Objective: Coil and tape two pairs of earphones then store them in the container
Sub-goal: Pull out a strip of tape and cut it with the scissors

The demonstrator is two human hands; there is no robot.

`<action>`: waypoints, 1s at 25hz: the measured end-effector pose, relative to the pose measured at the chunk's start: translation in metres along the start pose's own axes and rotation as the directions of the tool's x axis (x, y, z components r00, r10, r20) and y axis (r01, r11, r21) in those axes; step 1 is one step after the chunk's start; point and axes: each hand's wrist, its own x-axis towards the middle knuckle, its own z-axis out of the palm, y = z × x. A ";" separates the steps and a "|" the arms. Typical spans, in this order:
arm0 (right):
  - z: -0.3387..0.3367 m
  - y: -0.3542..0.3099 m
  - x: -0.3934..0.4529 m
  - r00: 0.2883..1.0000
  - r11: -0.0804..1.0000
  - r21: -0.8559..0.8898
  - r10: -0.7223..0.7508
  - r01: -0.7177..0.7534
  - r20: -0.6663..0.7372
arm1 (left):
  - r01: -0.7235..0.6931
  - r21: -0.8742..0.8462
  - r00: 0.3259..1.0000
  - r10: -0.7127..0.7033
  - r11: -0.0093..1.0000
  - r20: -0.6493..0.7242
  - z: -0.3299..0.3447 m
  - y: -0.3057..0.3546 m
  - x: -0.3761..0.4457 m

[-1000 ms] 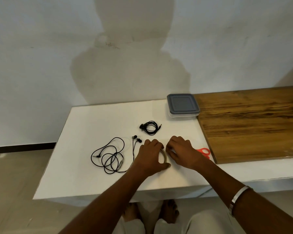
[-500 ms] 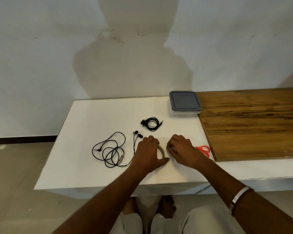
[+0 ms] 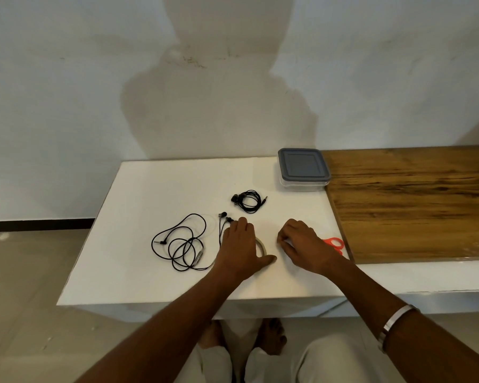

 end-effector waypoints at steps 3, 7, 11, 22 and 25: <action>-0.001 0.004 0.000 1.000 1.000 -0.001 0.002 -0.002 -0.009 | -0.201 -0.233 0.960 0.238 0.951 0.145 -0.008 -0.004 0.000; -0.002 0.005 0.000 1.000 1.000 -0.008 -0.007 0.007 -0.004 | -0.230 -0.255 0.929 0.290 0.939 0.229 -0.012 -0.008 0.001; -0.003 0.002 0.001 1.000 1.000 -0.004 -0.018 0.018 0.009 | -0.194 -0.211 0.948 0.238 0.958 0.210 -0.016 -0.007 0.004; -0.004 0.000 0.000 1.000 1.000 0.019 -0.010 0.009 0.012 | -0.116 -0.025 0.987 0.118 0.993 0.107 -0.010 0.006 -0.001; -0.003 0.002 0.001 1.000 0.999 0.032 0.008 -0.008 0.006 | -0.134 -0.025 0.987 0.136 0.991 0.084 -0.007 0.008 -0.001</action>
